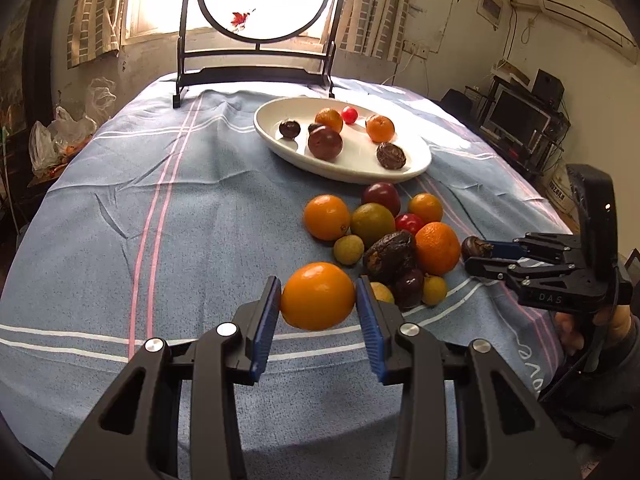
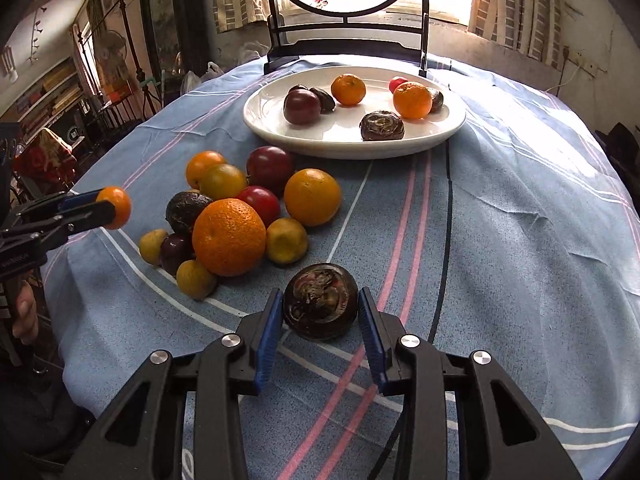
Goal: Organize fruits
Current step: 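Grasp an orange with the left tool while the right tool grasps a brown passion fruit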
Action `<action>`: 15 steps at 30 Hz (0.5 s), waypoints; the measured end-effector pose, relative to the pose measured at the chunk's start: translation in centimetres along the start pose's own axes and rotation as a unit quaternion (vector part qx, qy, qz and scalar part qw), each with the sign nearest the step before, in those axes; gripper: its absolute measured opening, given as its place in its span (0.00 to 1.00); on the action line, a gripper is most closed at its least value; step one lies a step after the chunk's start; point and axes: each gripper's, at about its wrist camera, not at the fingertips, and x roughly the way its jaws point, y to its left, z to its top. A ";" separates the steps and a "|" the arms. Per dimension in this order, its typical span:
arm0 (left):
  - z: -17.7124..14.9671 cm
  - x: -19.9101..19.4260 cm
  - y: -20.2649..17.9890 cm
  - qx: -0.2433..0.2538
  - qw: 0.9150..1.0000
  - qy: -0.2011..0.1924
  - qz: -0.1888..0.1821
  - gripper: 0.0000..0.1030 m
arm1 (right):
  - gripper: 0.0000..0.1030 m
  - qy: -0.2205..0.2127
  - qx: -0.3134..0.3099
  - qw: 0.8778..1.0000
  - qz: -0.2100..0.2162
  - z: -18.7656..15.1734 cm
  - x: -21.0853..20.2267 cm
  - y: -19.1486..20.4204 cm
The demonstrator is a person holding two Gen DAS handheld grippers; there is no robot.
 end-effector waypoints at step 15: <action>-0.7 1.7 1.2 -0.028 0.999 0.015 0.005 0.36 | 0.37 -0.008 0.010 1.000 0.010 0.0 -0.1 -0.4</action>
